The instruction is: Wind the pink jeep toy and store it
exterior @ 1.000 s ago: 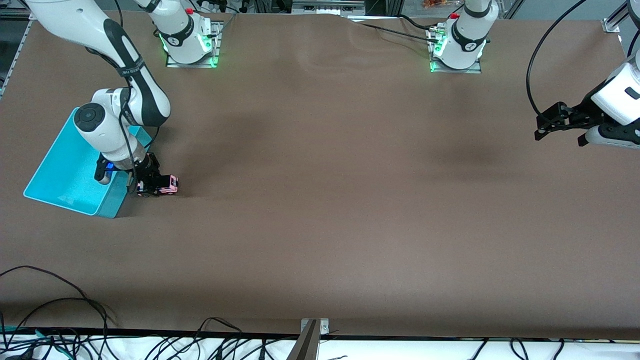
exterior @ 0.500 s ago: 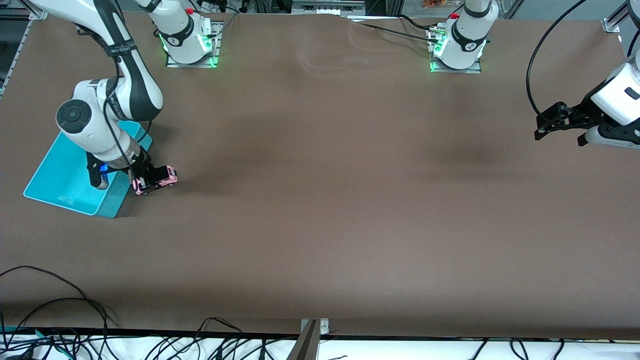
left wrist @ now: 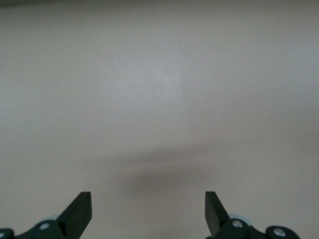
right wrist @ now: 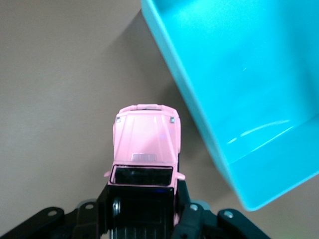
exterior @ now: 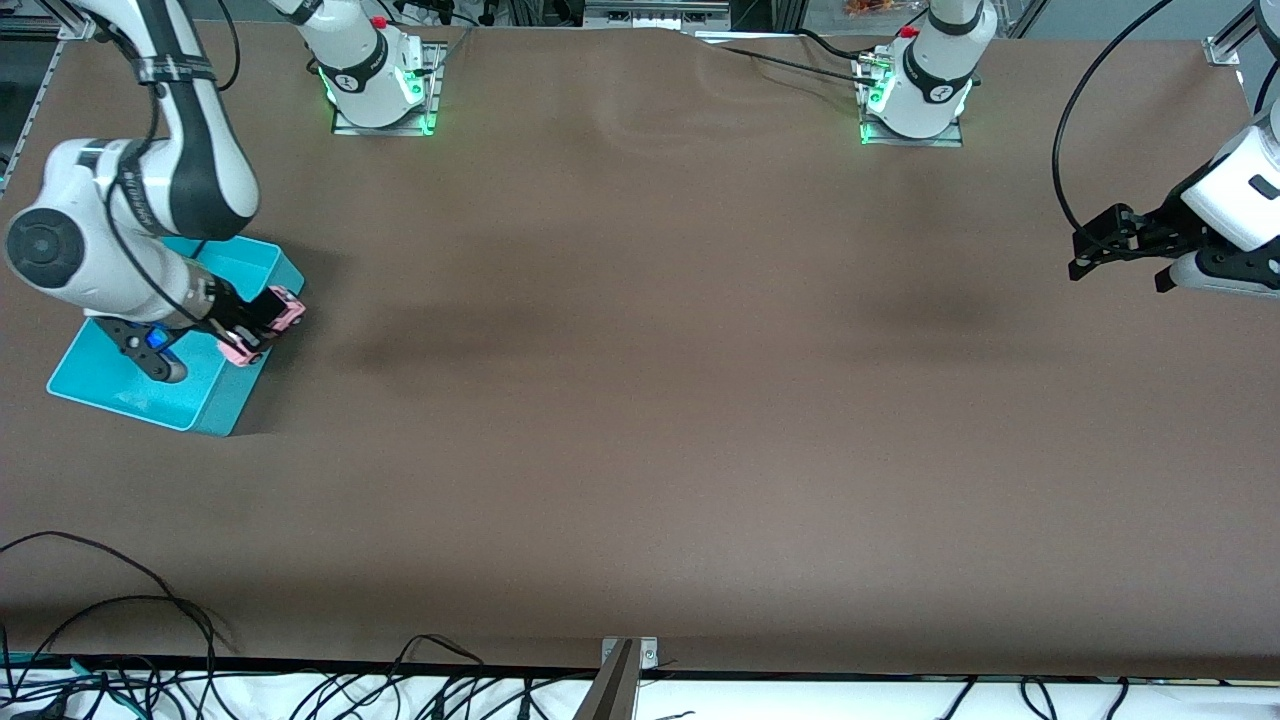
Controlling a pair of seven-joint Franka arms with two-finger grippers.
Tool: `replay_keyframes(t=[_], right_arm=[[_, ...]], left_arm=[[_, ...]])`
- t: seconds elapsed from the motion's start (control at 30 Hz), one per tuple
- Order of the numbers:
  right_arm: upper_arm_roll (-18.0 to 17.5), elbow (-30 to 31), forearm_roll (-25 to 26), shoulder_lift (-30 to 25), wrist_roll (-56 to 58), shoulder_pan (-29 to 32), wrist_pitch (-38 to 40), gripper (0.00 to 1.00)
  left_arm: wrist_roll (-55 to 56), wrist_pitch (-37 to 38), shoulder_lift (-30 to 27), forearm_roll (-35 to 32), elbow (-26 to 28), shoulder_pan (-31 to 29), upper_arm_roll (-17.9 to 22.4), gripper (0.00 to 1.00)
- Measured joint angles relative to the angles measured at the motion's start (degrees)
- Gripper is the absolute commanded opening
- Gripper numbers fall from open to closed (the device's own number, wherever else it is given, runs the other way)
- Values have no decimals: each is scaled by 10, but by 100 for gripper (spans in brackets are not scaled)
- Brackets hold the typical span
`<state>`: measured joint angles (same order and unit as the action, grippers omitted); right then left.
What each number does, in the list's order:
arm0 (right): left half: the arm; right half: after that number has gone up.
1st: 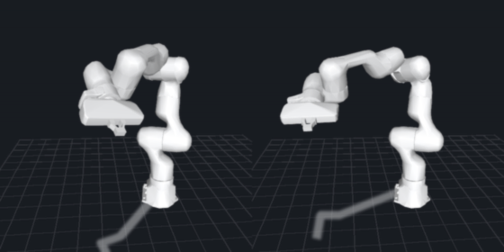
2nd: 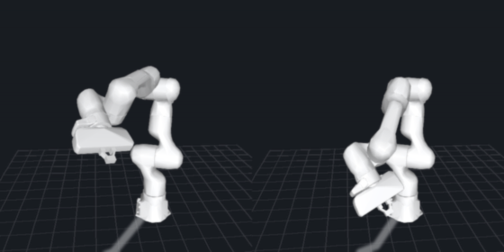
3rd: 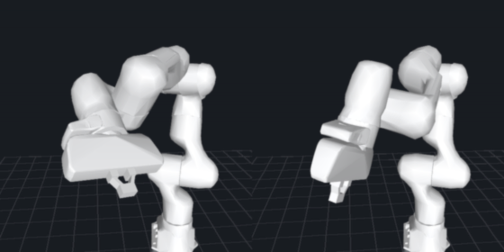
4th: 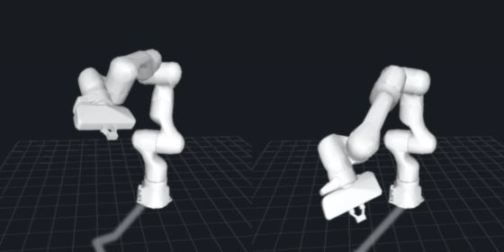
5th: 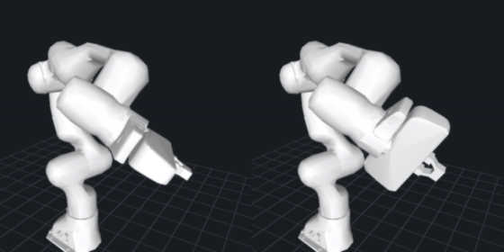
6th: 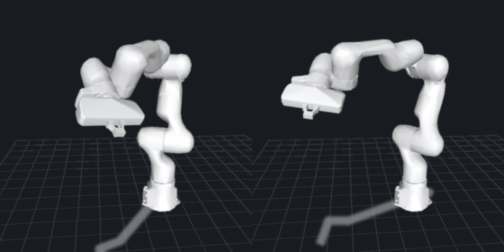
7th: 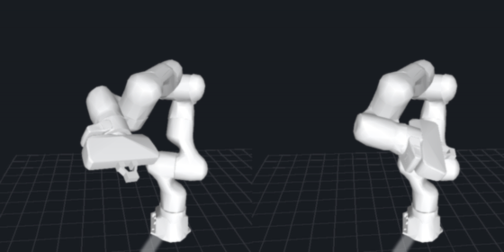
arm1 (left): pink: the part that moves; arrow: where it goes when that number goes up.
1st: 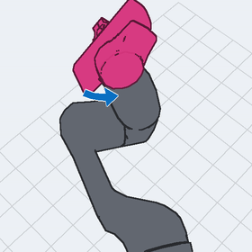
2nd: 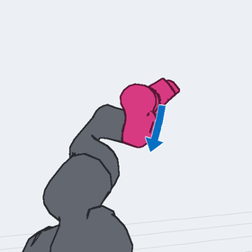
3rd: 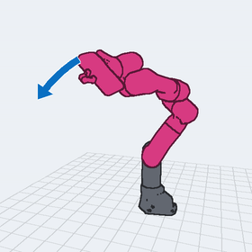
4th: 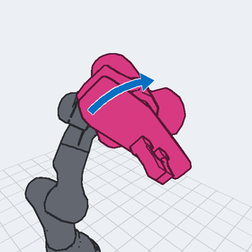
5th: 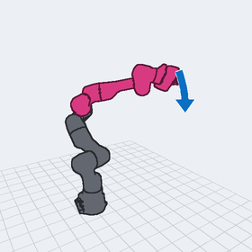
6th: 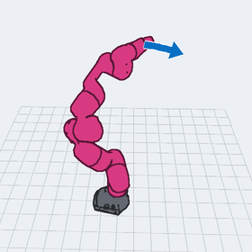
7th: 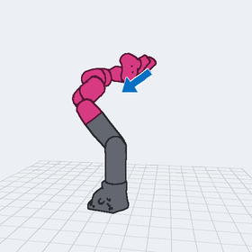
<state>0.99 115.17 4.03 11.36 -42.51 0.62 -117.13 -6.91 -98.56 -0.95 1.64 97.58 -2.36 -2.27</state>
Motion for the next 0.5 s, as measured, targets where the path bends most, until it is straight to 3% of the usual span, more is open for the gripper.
replay_keyframes(t=[0.23, 0.5], right_arm=[[44, -7, 6, -4, 111, 1, 21, 0], [99, -3, 51, 9, 225, 3, 23, 0]], left_arm=[[0, 0, 0, 0, 0, 0, 0, 100], [0, 0, 0, 0, 0, 0, 0, 100]])
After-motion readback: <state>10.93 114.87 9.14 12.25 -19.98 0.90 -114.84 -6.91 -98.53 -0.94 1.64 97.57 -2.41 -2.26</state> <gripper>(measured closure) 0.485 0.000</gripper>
